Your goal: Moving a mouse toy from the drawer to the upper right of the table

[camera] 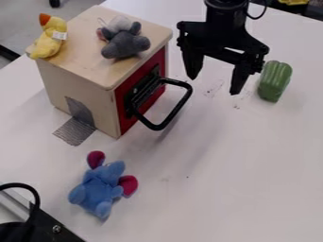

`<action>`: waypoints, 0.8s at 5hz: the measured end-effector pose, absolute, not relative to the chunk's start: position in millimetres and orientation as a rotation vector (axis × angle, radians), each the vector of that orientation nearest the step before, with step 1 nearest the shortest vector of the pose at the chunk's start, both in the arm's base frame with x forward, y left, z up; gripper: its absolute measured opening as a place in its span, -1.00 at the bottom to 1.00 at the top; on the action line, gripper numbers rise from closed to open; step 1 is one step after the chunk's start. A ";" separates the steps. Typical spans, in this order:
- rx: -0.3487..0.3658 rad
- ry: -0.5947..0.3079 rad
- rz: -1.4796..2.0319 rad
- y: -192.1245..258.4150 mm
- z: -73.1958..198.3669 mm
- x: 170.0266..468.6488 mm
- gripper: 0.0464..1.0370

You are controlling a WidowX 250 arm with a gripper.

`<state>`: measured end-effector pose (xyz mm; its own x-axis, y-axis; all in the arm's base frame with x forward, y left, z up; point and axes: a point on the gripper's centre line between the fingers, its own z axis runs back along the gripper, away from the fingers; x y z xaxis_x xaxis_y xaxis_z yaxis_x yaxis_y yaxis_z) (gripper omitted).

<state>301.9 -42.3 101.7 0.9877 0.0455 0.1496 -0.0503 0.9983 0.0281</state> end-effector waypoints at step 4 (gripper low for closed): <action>0.016 -0.222 0.104 -19.5 173.6 311.3 0.93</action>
